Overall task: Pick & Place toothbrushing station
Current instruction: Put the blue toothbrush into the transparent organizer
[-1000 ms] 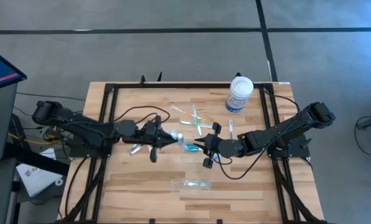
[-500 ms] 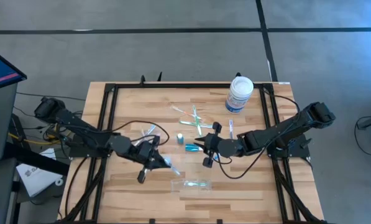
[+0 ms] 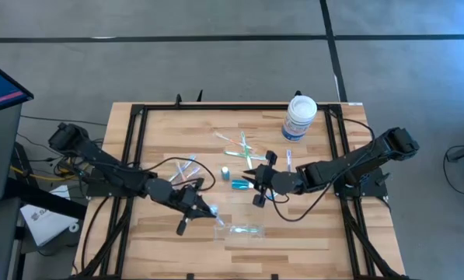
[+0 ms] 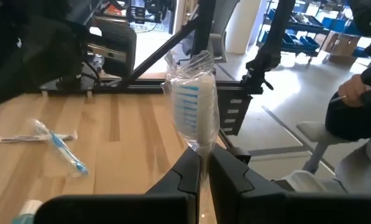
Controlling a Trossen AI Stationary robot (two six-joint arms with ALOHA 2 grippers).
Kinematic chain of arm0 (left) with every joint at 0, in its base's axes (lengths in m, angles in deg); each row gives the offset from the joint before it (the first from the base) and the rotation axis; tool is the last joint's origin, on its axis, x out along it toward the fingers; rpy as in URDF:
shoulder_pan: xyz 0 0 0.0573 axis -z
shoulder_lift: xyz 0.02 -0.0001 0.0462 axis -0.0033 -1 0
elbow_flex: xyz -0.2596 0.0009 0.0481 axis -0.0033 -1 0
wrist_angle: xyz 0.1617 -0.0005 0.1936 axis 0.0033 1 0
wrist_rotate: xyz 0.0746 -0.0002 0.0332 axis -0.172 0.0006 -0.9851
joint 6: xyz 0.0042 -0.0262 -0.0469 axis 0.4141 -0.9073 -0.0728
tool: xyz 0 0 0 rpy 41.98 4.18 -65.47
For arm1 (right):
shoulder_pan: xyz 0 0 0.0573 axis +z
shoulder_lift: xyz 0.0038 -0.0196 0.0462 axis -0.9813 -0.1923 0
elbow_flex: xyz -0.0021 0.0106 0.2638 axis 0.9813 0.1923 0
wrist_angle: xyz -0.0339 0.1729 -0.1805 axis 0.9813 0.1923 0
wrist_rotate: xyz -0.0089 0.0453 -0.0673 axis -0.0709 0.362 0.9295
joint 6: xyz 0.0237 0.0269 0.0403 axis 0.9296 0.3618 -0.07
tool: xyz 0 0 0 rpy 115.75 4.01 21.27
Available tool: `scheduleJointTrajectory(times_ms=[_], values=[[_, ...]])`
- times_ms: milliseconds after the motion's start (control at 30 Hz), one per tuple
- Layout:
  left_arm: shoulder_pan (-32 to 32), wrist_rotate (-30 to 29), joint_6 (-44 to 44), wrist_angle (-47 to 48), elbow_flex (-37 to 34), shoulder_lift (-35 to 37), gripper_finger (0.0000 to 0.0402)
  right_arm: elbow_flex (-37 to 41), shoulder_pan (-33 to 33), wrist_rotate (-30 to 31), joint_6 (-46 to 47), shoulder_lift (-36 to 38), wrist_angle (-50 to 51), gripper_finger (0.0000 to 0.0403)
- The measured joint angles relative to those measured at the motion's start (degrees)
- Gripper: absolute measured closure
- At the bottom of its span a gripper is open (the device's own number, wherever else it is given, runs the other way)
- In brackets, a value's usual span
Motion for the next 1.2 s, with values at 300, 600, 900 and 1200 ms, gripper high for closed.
scheduleJointTrajectory(times_ms=[300,600,900,1200], values=[[0.22,0.0,-1.69,-0.3,0.0,-2.53,0.0394,-0.02,0.0,-0.03,0.0,0.0,0.0,0.0339],[1.86,-0.02,-1.69,-0.26,0.0,-2.53,0.0394,-0.02,0.0,-0.09,0.0,0.0,0.04,0.0339],[3.65,-2.15,-1.56,-0.86,0.02,-4.59,0.0394,-0.02,-0.02,-0.09,0.0,0.0,0.09,0.0339],[2.78,-2.45,-1.1,-3.81,0.02,-8.89,0.0394,-0.02,-0.02,-0.06,0.0,0.0,0.58,0.0339]])
